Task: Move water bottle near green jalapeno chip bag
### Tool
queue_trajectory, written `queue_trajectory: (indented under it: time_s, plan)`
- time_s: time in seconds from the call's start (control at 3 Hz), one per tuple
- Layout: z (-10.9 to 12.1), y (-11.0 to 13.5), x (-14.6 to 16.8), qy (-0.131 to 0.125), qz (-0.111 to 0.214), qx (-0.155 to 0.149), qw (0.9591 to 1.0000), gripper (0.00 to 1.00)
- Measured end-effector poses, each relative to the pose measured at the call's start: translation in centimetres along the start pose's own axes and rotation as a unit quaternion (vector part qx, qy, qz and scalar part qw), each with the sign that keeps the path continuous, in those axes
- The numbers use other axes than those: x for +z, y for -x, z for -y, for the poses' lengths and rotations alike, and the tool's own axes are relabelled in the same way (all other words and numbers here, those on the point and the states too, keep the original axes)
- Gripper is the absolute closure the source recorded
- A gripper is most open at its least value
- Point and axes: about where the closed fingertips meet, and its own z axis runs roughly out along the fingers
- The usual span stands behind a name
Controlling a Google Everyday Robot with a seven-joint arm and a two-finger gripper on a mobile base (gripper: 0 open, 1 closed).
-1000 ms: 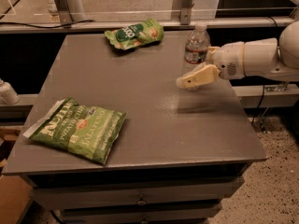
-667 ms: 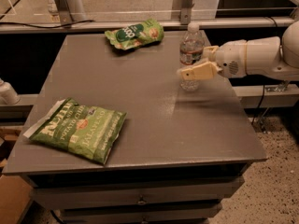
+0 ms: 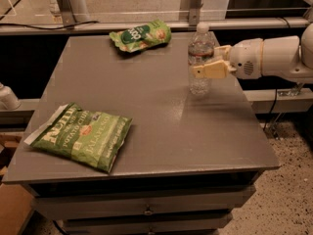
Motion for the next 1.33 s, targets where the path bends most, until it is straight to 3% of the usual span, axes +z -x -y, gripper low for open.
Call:
queue_trajectory:
  time_s: [0.33, 0.67, 1.0, 1.33]
  plan:
    - [-0.1, 0.1, 0.2, 0.002, 0.000, 0.000, 1.0000, 1.00]
    - [-0.5, 0.3, -0.2, -0.003, 0.001, -0.009, 1.0000, 1.00]
    - [1.4, 1.7, 0.9, -0.014, 0.028, -0.023, 0.9992, 1.00]
    - [5.0, 2.9, 3.1, -0.033, 0.063, -0.021, 0.9973, 1.00]
